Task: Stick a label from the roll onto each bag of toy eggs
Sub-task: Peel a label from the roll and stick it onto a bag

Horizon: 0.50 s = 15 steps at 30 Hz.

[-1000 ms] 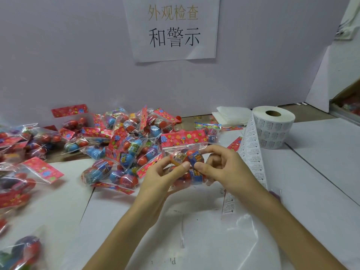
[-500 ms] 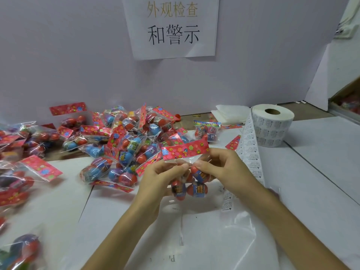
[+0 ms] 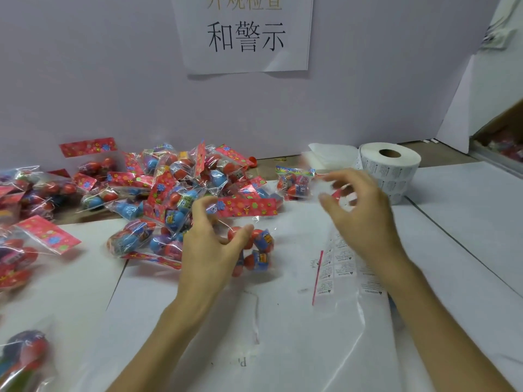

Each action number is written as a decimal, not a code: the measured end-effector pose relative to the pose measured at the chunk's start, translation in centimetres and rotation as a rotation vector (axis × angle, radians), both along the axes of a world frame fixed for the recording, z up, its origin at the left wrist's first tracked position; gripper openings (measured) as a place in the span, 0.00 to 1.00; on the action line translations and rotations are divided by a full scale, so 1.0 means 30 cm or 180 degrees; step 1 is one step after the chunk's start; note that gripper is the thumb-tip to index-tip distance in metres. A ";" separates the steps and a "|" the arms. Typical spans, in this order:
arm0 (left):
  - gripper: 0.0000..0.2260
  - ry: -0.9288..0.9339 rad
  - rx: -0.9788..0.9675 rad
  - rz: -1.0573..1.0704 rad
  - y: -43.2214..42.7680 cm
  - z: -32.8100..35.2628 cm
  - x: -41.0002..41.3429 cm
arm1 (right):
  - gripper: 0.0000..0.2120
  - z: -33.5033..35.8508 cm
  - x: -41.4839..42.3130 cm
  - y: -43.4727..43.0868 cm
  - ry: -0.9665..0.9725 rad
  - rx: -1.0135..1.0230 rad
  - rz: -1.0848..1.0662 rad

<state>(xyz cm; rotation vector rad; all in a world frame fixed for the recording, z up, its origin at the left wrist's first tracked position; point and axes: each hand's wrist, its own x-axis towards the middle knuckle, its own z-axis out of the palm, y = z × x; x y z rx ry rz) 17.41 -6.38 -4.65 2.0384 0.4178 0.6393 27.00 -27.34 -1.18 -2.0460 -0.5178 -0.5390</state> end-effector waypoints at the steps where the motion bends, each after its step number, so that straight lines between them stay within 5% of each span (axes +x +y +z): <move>1: 0.33 0.0016 0.0085 0.0035 -0.003 0.003 0.001 | 0.14 0.002 0.012 -0.018 0.0040 -0.0067 -0.0369; 6: 0.41 0.0139 0.0375 0.0041 -0.015 0.013 0.000 | 0.37 -0.007 0.040 -0.062 0.1037 -0.0175 -0.0806; 15: 0.31 -0.0113 0.1307 0.0048 -0.018 0.023 -0.011 | 0.36 -0.011 0.012 -0.006 0.1905 0.0401 -0.0079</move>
